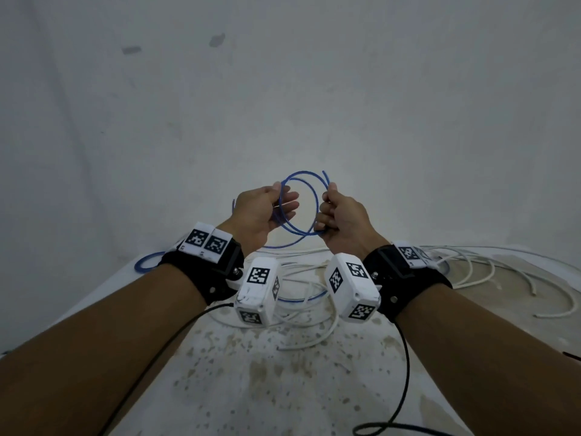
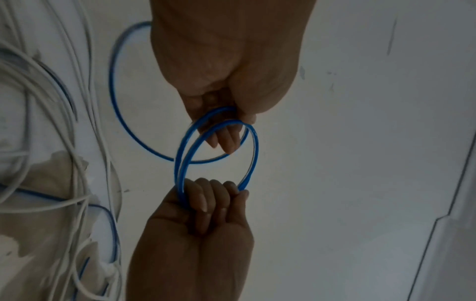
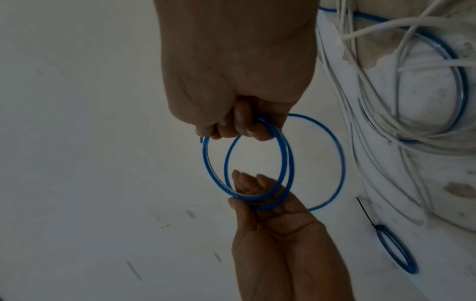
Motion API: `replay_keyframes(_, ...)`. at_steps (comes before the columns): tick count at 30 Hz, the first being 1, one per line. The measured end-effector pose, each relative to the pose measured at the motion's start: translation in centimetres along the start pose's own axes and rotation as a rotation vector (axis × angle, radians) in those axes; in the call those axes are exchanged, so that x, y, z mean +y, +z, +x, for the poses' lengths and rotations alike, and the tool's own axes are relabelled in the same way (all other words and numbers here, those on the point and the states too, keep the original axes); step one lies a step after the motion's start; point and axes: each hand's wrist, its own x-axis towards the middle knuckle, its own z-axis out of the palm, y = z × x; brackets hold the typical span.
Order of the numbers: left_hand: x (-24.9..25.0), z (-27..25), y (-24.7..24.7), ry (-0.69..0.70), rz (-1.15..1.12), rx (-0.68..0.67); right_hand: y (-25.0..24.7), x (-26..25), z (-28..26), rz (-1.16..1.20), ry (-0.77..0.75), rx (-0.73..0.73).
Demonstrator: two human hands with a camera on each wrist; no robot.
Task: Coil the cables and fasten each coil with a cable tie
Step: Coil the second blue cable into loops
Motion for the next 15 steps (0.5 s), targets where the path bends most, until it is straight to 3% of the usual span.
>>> replay_keyframes(3, 0.8, 0.3, -0.9, 0.017, -0.001, -0.053, 0.2, 0.4, 0.0, -0.069, -0.011, -0.017)
replay_keyframes(8, 1.0, 0.2, -1.8, 0.176, 0.327, -0.089, 0.2, 0.8, -0.3, -0.072, 0.006, -0.099)
replay_keyframes(15, 1.7, 0.4, -2.3, 0.211, 0.436, -0.168, -0.3, 1.0, -0.3, -0.199, 0.04, -0.192)
